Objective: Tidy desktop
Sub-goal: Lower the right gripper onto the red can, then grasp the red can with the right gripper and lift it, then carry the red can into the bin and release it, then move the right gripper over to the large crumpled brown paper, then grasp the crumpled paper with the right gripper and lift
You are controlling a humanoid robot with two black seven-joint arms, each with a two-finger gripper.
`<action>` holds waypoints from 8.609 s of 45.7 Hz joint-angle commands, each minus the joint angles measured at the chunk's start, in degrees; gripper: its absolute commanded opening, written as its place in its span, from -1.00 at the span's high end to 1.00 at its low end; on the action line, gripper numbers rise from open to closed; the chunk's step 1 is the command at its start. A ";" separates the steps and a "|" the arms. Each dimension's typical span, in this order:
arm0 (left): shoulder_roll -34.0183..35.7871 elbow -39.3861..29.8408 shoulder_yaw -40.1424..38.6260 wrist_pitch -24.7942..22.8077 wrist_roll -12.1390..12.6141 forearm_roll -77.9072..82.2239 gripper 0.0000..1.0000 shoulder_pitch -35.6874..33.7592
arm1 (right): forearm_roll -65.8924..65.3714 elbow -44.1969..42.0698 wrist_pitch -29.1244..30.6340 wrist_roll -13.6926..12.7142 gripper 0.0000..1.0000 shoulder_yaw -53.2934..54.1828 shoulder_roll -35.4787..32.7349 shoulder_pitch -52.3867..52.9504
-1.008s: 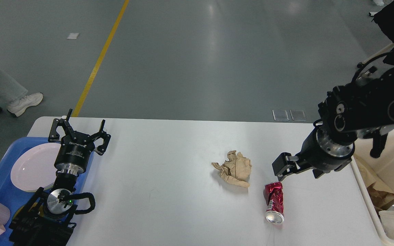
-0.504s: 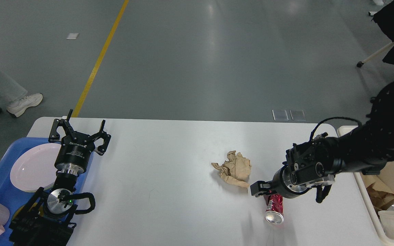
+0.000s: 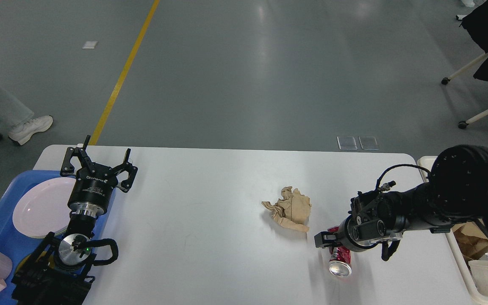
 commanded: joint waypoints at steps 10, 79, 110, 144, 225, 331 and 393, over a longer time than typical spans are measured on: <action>0.00 0.00 0.00 0.00 0.00 0.00 -0.93 0.00 | 0.08 -4.09 0.00 -0.09 -0.96 -0.45 0.38 -5.33; 0.01 0.00 0.00 0.00 0.00 0.00 -0.93 0.00 | 0.43 -1.89 -0.88 -2.90 1.00 0.60 -0.24 -4.54; 0.00 0.00 0.00 0.00 0.00 0.00 -0.93 0.00 | 3.68 27.80 15.12 -2.64 1.00 -0.45 -13.77 32.71; 0.09 0.00 0.00 0.00 0.00 0.00 -0.93 0.09 | 9.67 23.79 18.63 -2.11 1.00 -20.31 -29.66 38.10; 0.09 0.00 0.00 0.00 0.00 0.00 -0.93 0.00 | 4.30 -62.62 -9.05 -2.20 -1.00 15.90 -17.82 -51.03; 0.09 0.00 0.00 0.00 0.00 0.00 -0.93 0.00 | 10.89 17.64 14.42 -0.44 -1.00 -0.81 -7.53 38.90; 0.00 0.00 0.00 0.00 0.00 0.00 -0.93 0.00 | 5.10 -28.87 2.73 -0.44 -0.69 7.55 10.92 -10.34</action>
